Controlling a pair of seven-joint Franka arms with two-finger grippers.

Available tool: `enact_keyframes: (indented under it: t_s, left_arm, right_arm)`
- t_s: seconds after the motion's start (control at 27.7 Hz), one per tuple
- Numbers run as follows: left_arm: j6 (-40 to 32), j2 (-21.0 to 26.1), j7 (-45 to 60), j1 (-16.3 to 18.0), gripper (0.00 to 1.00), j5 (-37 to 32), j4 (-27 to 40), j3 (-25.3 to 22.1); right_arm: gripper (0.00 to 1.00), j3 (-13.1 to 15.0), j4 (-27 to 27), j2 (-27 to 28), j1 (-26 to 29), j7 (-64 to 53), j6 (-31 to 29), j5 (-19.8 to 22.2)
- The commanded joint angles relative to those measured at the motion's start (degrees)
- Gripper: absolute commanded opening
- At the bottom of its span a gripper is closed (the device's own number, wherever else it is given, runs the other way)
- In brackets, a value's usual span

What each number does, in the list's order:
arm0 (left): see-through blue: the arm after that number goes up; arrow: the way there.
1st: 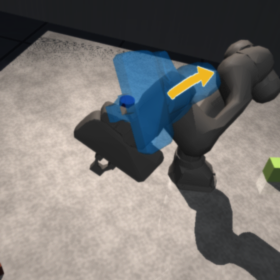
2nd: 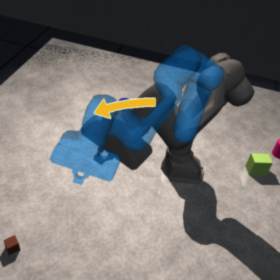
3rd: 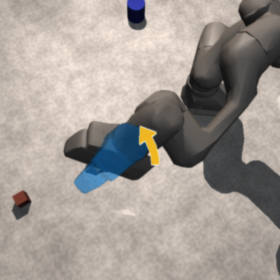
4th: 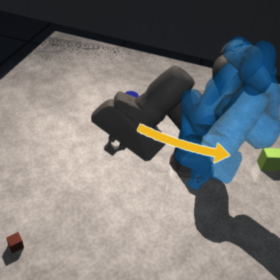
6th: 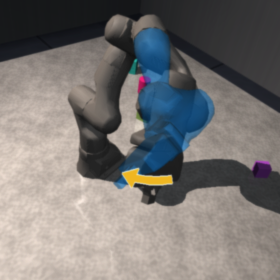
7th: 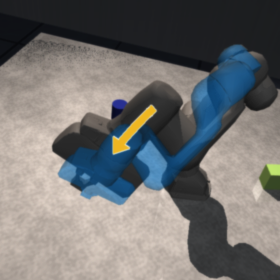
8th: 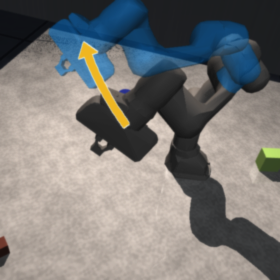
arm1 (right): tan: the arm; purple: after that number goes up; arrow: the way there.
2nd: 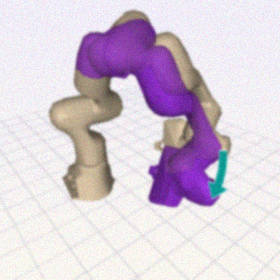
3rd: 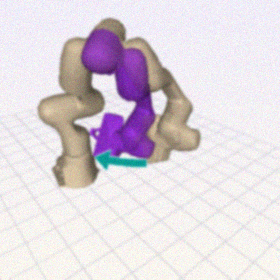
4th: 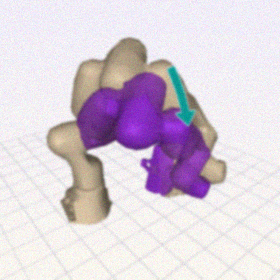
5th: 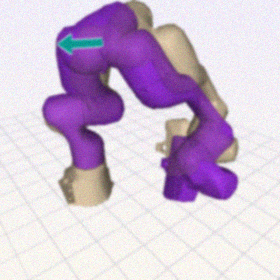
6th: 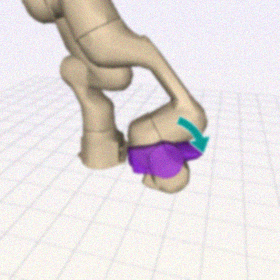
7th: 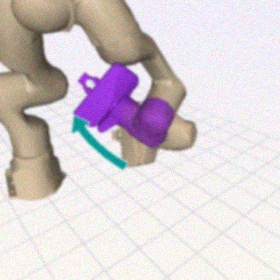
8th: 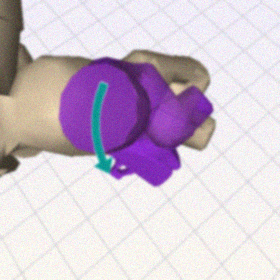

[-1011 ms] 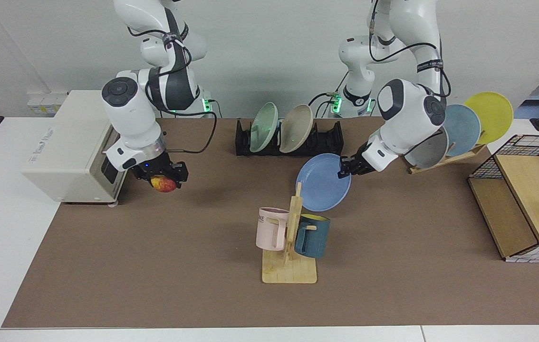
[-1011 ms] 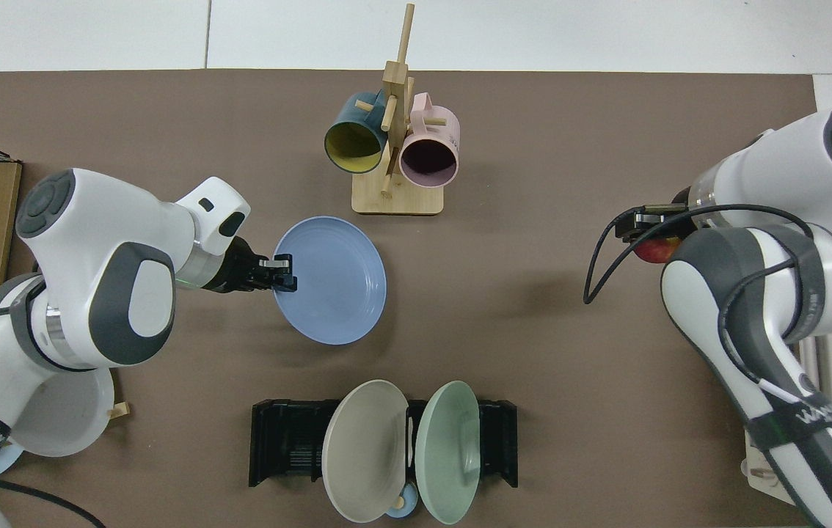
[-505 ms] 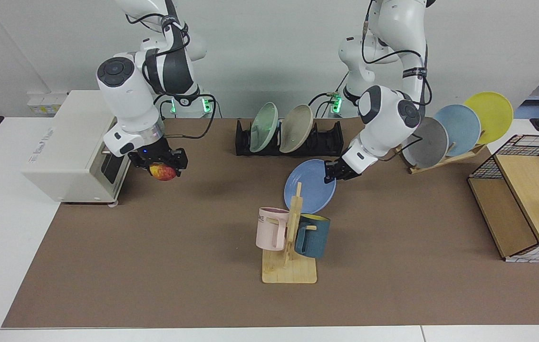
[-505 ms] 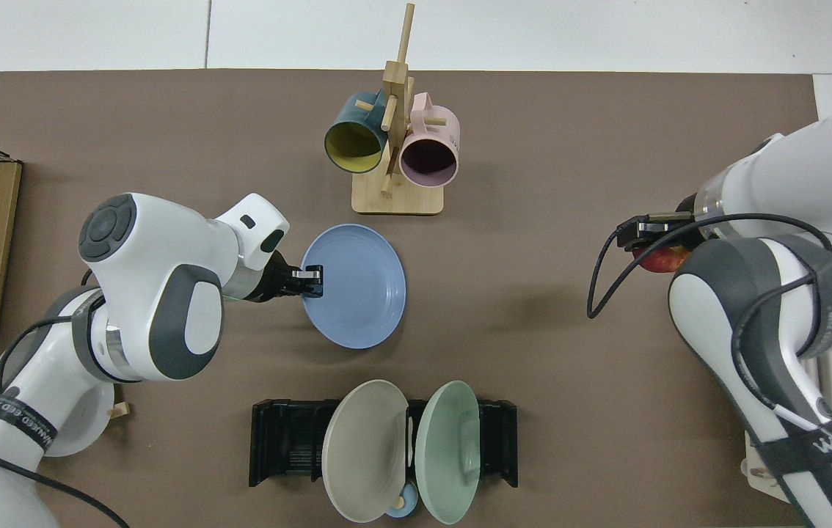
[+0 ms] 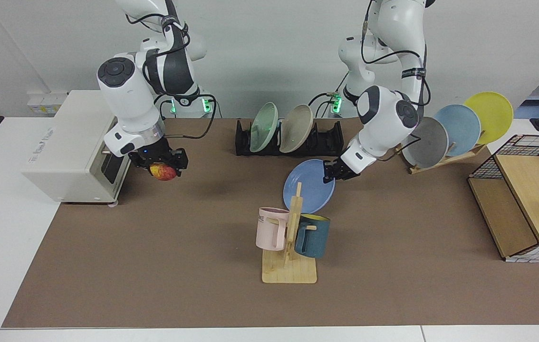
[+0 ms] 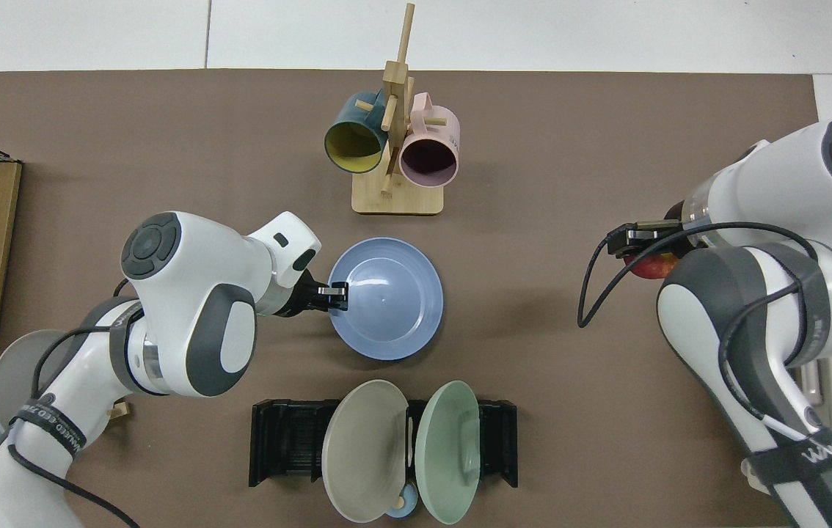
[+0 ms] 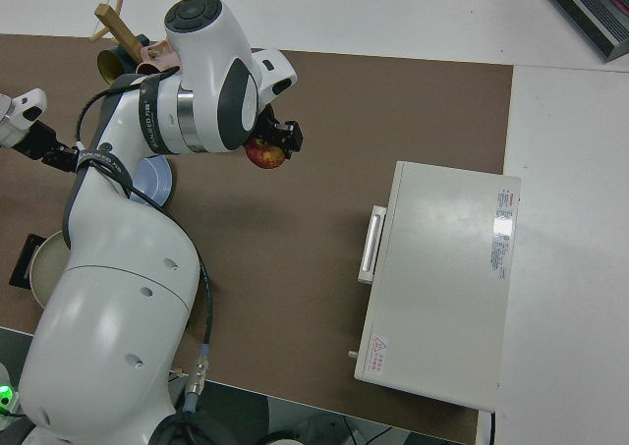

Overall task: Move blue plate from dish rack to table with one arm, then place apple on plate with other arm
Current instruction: 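Set the blue plate flat on the table and withdraw the left gripper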

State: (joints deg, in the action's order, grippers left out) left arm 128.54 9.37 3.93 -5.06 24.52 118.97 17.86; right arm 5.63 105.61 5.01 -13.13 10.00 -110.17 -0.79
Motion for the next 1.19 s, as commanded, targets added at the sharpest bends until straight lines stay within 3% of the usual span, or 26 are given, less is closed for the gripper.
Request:
enact_keyframes:
  t_s: [0.0,0.22,0.43,0.76,1.16]
  left_arm:
    - [1.55,-1.55,-0.33,-0.39,0.81,0.62,1.62,-0.11]
    - [-3.28,-2.6,0.37,0.05,0.81,-0.6,-0.49,-1.16]
    - [-16.54,-6.12,2.22,-0.82,0.8,-15.71,-8.04,-5.64]
    - [-32.72,-8.49,1.43,-1.7,0.8,-21.96,-19.2,-10.13]
    - [-45.83,-8.32,-1.64,1.89,0.8,-25.04,-31.6,-9.95]
  right_arm:
    - [0.0,-0.27,1.7,-1.67,0.21,1.43,-0.48,-0.09]
    - [0.0,-0.27,1.79,-1.67,-0.22,1.51,-0.57,-0.53]
    - [0.0,-0.27,1.7,-0.36,-3.83,3.44,-2.58,-0.53]
    - [0.0,-0.18,-0.93,5.27,-12.7,12.22,-4.88,0.0]
    - [0.0,-0.27,-11.72,15.8,-19.73,25.66,-4.88,-0.35]
